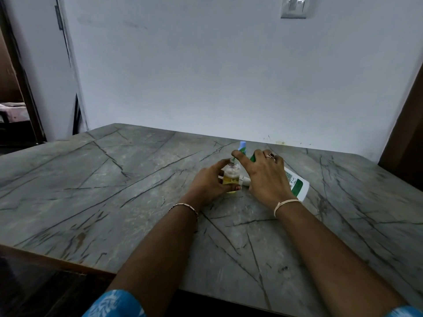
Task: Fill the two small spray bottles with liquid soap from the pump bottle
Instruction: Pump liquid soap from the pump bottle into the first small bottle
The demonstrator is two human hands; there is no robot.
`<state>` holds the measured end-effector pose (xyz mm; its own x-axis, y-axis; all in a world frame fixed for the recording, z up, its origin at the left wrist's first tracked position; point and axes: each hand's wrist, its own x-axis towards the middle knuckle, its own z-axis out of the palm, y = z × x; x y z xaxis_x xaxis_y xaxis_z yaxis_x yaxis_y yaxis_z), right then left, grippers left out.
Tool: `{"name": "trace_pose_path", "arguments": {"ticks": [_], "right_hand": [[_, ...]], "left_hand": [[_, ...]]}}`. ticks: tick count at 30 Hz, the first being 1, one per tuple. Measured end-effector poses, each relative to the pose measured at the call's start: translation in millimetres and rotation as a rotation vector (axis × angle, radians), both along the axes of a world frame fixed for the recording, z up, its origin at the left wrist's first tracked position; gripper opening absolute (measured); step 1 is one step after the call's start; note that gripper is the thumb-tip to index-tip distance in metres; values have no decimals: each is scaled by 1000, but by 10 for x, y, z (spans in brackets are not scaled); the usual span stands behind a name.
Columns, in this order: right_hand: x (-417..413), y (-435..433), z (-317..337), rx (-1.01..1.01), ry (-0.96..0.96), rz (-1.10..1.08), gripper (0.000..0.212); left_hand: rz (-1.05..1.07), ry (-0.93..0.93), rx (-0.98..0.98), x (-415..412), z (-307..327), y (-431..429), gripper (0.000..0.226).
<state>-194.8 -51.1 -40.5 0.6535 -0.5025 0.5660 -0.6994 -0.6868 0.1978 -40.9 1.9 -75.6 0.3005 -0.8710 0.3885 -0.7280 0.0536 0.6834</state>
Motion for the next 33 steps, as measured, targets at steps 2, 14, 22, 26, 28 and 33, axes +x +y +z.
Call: {"name": "trace_pose_path", "arguments": {"ticks": [2,14,22,26,28,33], "right_hand": [[11,5,12,-2,-4,-3,80],[42,-7,5,-37,4,-9,79],[58,-19,11,-46,14,-24,79],[69,-25,16,-71,16,-28,79],[57,-17,12,-70,18,-23,78],[8,-9,-1,-29,18,-6,79]], "left_hand": [[1,-3,2,-1,7,14,85],[18,-23,12,-2,1,-6,86],[2,-2,2,1,8,6,83],[-14,1,1,-7,15,20,83],[-4,-1,4,-8,17,16,83],[12,-13,16,-1,8,-6,84]]}}
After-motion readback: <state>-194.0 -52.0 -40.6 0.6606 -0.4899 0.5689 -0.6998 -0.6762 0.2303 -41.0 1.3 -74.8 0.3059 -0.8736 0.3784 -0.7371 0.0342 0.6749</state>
